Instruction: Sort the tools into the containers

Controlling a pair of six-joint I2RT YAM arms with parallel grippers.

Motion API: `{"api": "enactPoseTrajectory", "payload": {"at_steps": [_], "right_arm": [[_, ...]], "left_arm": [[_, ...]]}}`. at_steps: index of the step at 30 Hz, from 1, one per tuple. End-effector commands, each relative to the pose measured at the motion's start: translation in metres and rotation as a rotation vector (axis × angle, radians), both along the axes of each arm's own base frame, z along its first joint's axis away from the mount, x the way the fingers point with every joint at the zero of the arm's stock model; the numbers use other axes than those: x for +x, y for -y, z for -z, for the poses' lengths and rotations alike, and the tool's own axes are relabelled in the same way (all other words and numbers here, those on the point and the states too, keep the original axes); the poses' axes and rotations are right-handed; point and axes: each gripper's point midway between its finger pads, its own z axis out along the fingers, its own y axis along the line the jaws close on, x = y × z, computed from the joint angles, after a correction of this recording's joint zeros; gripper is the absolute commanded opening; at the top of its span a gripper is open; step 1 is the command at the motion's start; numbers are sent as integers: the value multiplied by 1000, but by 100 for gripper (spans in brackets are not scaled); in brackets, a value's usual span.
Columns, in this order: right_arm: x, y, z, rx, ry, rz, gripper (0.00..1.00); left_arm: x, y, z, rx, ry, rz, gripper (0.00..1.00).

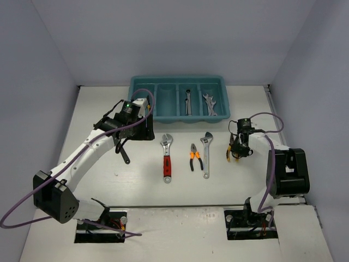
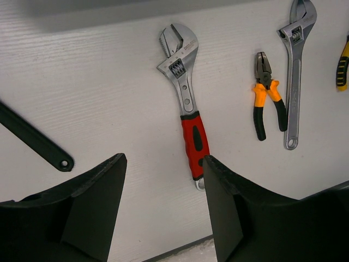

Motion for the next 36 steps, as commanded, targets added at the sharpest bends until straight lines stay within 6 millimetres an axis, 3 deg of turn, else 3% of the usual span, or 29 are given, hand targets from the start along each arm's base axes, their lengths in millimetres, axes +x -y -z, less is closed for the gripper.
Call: {"api": "enactPoseTrajectory", "payload": {"at_steps": [1, 5, 8, 13, 16, 19, 23, 27, 36], "right_arm": [[-4, 9, 3, -38, 1, 27, 12], [-6, 12, -3, -52, 20, 15, 0], [-5, 10, -16, -52, 68, -2, 0], [7, -7, -67, -15, 256, -69, 0], [13, -28, -106, 7, 385, -151, 0], [17, -69, -161, 49, 545, -305, 0], [17, -98, -195, 122, 652, -410, 0], [13, -118, -222, 177, 736, -498, 0], [8, -148, -257, 244, 854, -624, 0]], "left_arm": [[5, 10, -21, -54, 59, 15, 55], [5, 21, -26, -60, 69, 42, 55], [6, 33, -33, -68, 83, 72, 55], [9, 56, -52, -85, 124, 130, 55], [10, 69, -62, -88, 150, 167, 55], [6, 103, -81, -103, 194, 254, 55], [5, 129, -100, -140, 224, 304, 55], [4, 153, -110, -187, 231, 344, 55], [-5, 191, -120, -325, 184, 393, 55]]}}
